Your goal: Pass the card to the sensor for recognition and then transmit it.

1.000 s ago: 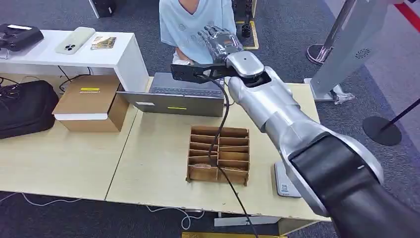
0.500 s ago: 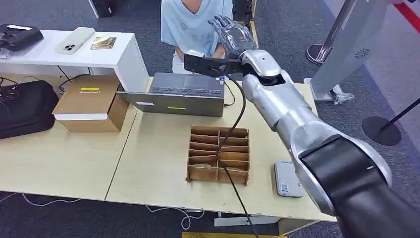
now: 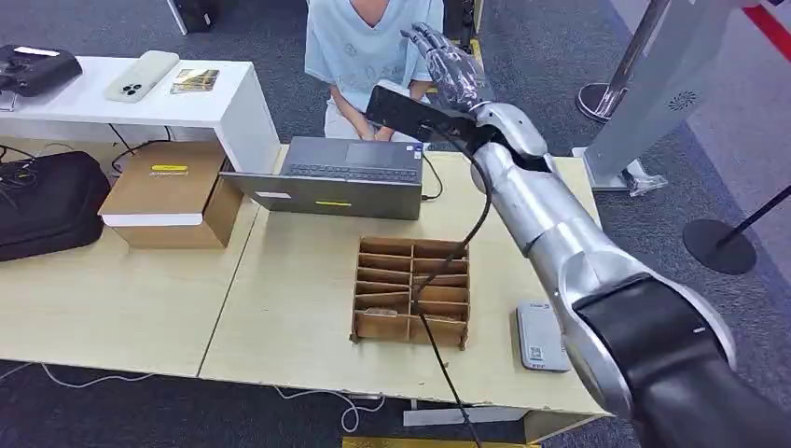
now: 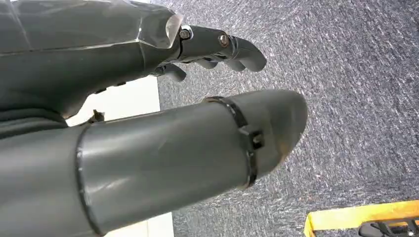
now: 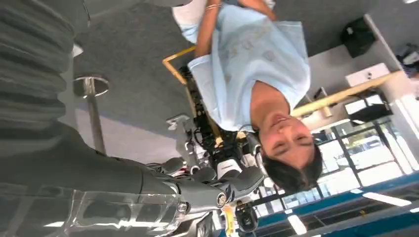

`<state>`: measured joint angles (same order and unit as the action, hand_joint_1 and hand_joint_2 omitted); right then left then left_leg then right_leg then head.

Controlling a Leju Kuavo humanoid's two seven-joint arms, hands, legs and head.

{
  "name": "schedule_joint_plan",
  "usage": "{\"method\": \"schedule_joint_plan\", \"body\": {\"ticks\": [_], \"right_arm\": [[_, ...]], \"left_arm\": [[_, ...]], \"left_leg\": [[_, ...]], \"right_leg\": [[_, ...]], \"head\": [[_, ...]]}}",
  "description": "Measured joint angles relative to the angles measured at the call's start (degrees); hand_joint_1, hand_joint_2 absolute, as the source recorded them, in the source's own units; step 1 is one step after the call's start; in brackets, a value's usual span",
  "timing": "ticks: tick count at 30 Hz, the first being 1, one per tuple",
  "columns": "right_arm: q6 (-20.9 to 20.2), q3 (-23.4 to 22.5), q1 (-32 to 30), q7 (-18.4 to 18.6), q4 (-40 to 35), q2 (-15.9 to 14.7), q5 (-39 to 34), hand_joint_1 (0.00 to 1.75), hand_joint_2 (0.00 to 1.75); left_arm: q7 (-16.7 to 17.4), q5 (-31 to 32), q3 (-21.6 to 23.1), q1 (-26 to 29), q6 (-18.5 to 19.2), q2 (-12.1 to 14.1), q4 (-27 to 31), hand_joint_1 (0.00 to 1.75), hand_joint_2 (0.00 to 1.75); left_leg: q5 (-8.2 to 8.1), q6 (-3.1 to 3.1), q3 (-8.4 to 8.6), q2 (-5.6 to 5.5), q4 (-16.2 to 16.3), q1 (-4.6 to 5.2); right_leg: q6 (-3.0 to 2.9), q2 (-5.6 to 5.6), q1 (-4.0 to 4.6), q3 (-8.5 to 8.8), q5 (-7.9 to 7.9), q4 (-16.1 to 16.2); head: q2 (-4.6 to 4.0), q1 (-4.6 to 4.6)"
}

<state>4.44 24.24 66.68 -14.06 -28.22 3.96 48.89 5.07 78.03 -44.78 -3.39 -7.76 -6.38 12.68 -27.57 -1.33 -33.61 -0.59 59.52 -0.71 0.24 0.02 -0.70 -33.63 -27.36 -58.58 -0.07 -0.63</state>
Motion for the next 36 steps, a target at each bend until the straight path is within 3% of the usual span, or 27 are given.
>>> {"method": "schedule_joint_plan", "body": {"ticks": [11,18,22,26,36], "right_arm": [[-2.10,-4.70,-7.12,-5.97,-10.60,-1.31,-16.64,0.00,1.75],[-2.78,-6.29,-12.43,-6.38,-19.19,-3.15,-24.31,0.00,1.75],[-5.24,-7.21,-16.53,-5.70,-24.56,-4.04,-31.24,0.00,1.75],[-6.30,-8.78,-22.63,-5.53,-31.44,-5.27,-37.04,0.00,1.75],[-6.25,-12.52,-41.83,-6.53,-51.83,-9.73,-41.13,0.00,1.75]], "left_arm": [[-0.02,0.02,-0.52,0.00,-0.15,-0.04,0.00,0.00,0.00],[-0.02,0.50,-1.09,0.01,-0.72,-0.04,0.00,0.00,0.00],[-0.04,-0.13,-1.55,0.01,-1.20,-0.22,0.00,0.00,0.00],[-0.13,-0.59,-2.64,0.04,-1.22,-0.39,0.00,0.00,0.00],[-0.94,0.55,-2.88,0.28,-1.90,-0.83,0.00,0.00,0.00]], "left_leg": [[0.00,0.00,0.00,-0.01,0.00,0.00],[-0.01,0.01,0.00,0.00,0.00,0.01],[-0.01,0.01,0.00,-0.01,0.00,0.00],[-0.02,0.01,-0.01,-0.04,0.00,0.01],[-0.12,0.10,-0.05,-0.06,-0.01,0.01]], "right_leg": [[0.00,-0.02,0.00,0.00,0.00,0.01],[0.00,-0.01,0.00,-0.01,0.00,0.02],[0.00,-0.02,0.00,-0.01,-0.01,0.02],[0.01,-0.05,0.00,-0.01,-0.02,0.03],[0.03,-0.09,0.00,0.00,-0.06,0.12]], "head": [[0.00,0.00],[0.00,-0.02],[0.00,-0.02],[0.00,-0.02],[-0.02,-0.02]]}}
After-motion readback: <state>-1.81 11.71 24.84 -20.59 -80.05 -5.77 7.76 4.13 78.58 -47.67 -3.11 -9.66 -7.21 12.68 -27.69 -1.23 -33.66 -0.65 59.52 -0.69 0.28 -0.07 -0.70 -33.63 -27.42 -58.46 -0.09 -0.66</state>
